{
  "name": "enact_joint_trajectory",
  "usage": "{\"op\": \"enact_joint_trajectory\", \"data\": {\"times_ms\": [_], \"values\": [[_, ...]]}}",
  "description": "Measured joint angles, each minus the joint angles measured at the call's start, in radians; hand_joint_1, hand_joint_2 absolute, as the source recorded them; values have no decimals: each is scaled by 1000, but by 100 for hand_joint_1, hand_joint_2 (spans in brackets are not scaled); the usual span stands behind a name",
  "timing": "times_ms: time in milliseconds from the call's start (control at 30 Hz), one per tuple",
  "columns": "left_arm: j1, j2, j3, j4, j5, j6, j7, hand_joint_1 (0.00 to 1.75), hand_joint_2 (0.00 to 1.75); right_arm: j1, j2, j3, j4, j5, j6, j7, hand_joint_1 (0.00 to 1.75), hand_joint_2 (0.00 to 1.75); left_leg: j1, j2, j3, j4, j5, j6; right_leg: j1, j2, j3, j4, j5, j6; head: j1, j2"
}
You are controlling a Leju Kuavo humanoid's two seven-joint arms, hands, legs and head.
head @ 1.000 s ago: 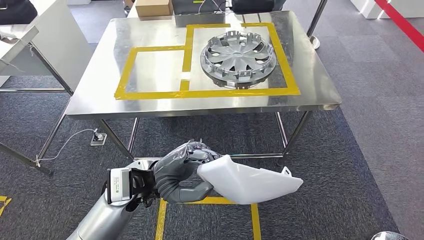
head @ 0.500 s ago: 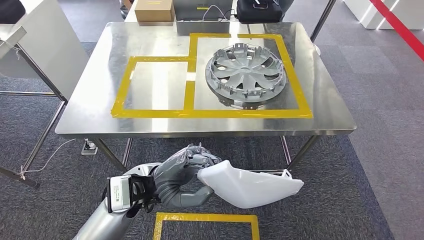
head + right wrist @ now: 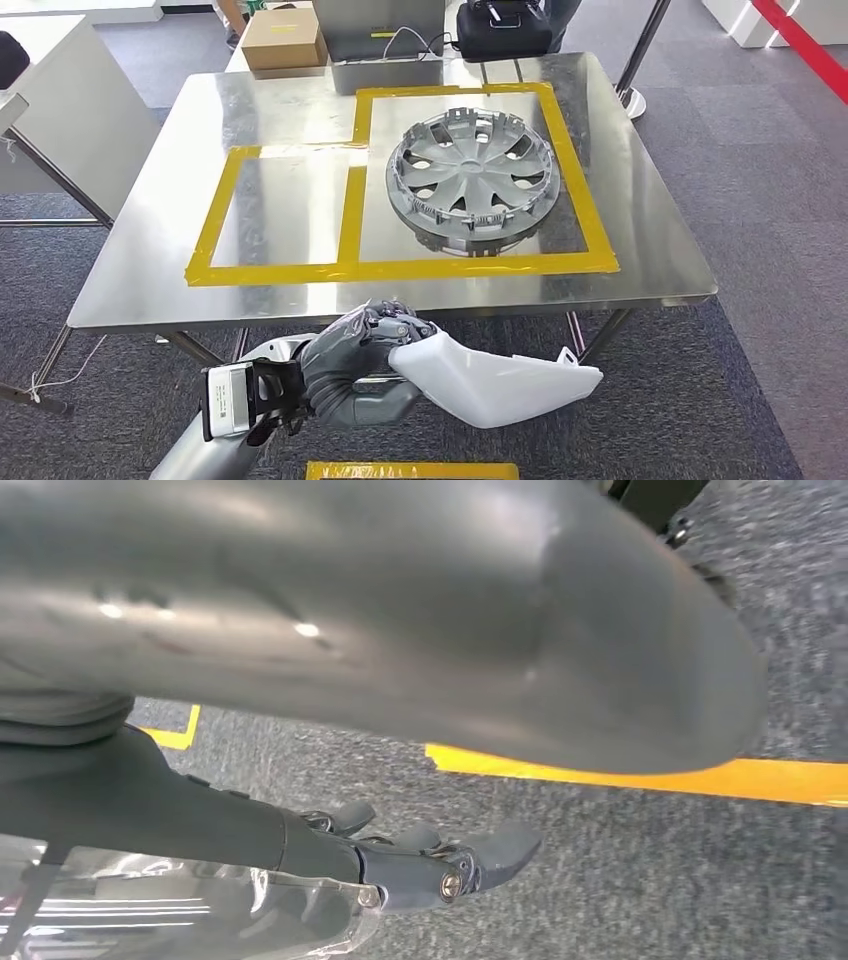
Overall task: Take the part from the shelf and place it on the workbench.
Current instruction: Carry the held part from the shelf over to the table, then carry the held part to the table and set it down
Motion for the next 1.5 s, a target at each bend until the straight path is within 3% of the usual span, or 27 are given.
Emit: {"op": "enact_joint_trajectory", "data": {"times_ms": [33, 100, 133, 167, 233, 300, 367, 433, 467, 500, 533, 567, 633, 667, 700, 800, 833, 900, 967, 1000, 1033, 1100, 1133, 1167, 1300, 1500], "values": [[2, 2, 2, -1, 0, 0, -2, 175, 175, 1, 1, 0, 0, 0, 0, 0, 0, 0, -2, 0, 3, -50, 36, 7, 2, 1, 18, 0, -13, 0, 0, 0], [6, 6, 6, -1, 0, 1, -8, 175, 175, 2, 7, 0, 1, 0, -1, -1, 0, 0, -11, -4, 19, -164, 153, 28, 6, 4, 48, -3, -39, 3, 2, 0], [8, 8, 8, -3, 0, 2, -11, 175, 175, 1, 10, 0, 1, 0, -2, -2, 0, 0, -16, -7, 29, -201, 195, 38, 7, 6, 58, -5, -50, 7, 2, 0], [11, 10, 10, -6, -1, 2, -14, 175, 175, 1, 12, -1, 1, 0, -3, -4, 0, 0, -20, -11, 36, -221, 216, 44, 8, 8, 68, -5, -56, 12, 1, 0], [16, 12, 12, -16, -2, 3, -18, 175, 175, 1, 12, -1, 1, 1, -6, -6, 0, 0, -19, -14, 61, -235, 207, 50, 8, 9, 80, 3, -55, 23, -1, 0], [20, 13, 15, -27, -6, 4, -25, 175, 175, 0, 13, -1, 1, 4, -7, -9, 0, 0, -12, -11, 93, -251, 197, 56, 8, 6, 62, 52, -44, 33, 1, 0], [27, 16, 19, -34, -13, 5, -32, 175, 175, -3, 14, -1, 1, 8, -7, -11, 0, 0, -8, -9, 119, -259, 182, 59, 6, 3, -7, 154, -59, 42, 4, 0], [38, 22, 23, -36, -17, 5, -40, 175, 175, 0, 12, -1, 1, 10, -7, -11, 0, 0, -4, -10, 141, -260, 160, 59, 4, 2, -92, 242, -111, 52, 4, 0], [43, 25, 26, -36, -19, 5, -44, 175, 175, 3, 12, -1, 1, 10, -7, -11, 0, 0, -2, -11, 156, -260, 148, 58, 3, 2, -120, 252, -133, 56, 4, 0], [47, 28, 28, -36, -19, 5, -47, 175, 175, 5, 12, -1, 1, 11, -7, -11, 0, 0, 1, -12, 172, -260, 134, 55, 2, 1, -135, 235, -136, 59, 5, 0], [48, 31, 30, -36, -19, 5, -50, 175, 175, 7, 11, -1, 1, 11, -7, -11, 0, 0, 3, -13, 191, -260, 119, 50, 0, 0, -137, 191, -110, 62, 5, 0], [49, 33, 31, -37, -19, 5, -52, 175, 175, 8, 12, -1, 1, 12, -7, -11, 0, 0, 5, -13, 206, -260, 104, 45, -4, -2, -133, 132, -53, 66, 6, 0], [50, 39, 35, -37, -20, 10, -56, 175, 175, 9, 12, -1, 2, 14, -8, -11, 0, 0, 4, -14, 231, -259, 77, 32, -6, -9, -123, 42, 56, 59, 9, 0], [50, 41, 37, -39, -21, 16, -58, 175, 175, 9, 13, -1, 3, 15, -8, -11, 0, 0, 3, -14, 238, -260, 70, 27, -5, -10, -121, 24, 87, 51, 10, 0], [50, 43, 39, -41, -23, 23, -61, 175, 175, 8, 14, -1, 3, 17, -8, -11, 0, 0, 2, -14, 243, -259, 67, 22, -3, -10, -120, 23, 89, 41, 10, 0], [50, 48, 47, -49, -35, 52, -71, 175, 175, 6, 15, -1, 3, 23, -8, -10, 0, 0, 3, -8, 211, -210, 74, 8, -8, -8, -104, 16, 80, 22, 8, 0], [51, 50, 52, -50, -46, 68, -76, 175, 175, 5, 15, -1, 3, 25, -8, -10, 0, 0, 4, -5, 181, -162, 65, 2, -11, -7, -96, 12, 75, 17, 7, 0], [58, 58, 65, -55, -94, 124, -92, 175, 175, 4, 15, -1, 3, 31, -8, -8, 0, 0, 7, -2, 101, -44, 18, -7, -11, -7, -81, 8, 63, 10, 4, 0], [69, 65, 81, -62, -167, 193, -103, 175, 175, 4, 15, -1, 3, 34, -8, -5, 0, 0, 8, -2, 37, 21, -7, -8, -9, -7, -68, 8, 50, 8, 4, 0], [73, 69, 89, -66, -205, 222, -106, 175, 175, 4, 15, -1, 3, 36, -7, -4, 0, 0, 8, -2, 29, 6, 14, -6, -8, -7, -59, 8, 44, 7, 4, 0], [74, 72, 95, -70, -243, 245, -108, 175, 175, 4, 15, -1, 3, 38, -7, -4, 0, 0, 7, -2, 37, -41, 55, -2, -6, -6, -50, 8, 39, 8, 4, 0], [75, 81, 107, -77, -321, 283, -107, 175, 175, 3, 19, -1, 3, 42, -4, -2, 0, 0, 2, 0, 79, -172, 139, 10, -3, -6, -34, 6, 29, 9, 6, 0], [75, 87, 111, -80, -360, 302, -107, 175, 175, 2, 21, -1, 3, 44, -2, -1, 0, 0, -2, 1, 95, -216, 151, 16, -3, -6, -30, 5, 26, 12, 7, 0], [75, 94, 115, -80, -397, 322, -106, 175, 175, 0, 23, -1, 3, 45, -1, 0, 0, 0, -5, 2, 104, -240, 157, 20, -3, -6, -28, 4, 22, 15, 8, 0], [74, 129, 131, -54, -521, 409, -105, 175, 175, 0, 28, -3, 3, 40, 0, 3, 0, 0, -5, 1, 116, -250, 178, 5, -2, -8, -22, 3, 12, 14, 10, 0], [28, 202, 155, 113, -705, 549, -64, 175, 175, -1, 32, -15, 3, 33, 0, -2, 0, 0, -6, 1, 118, -250, 174, 13, -2, -8, -13, -10, 15, 22, 11, 0]]}}
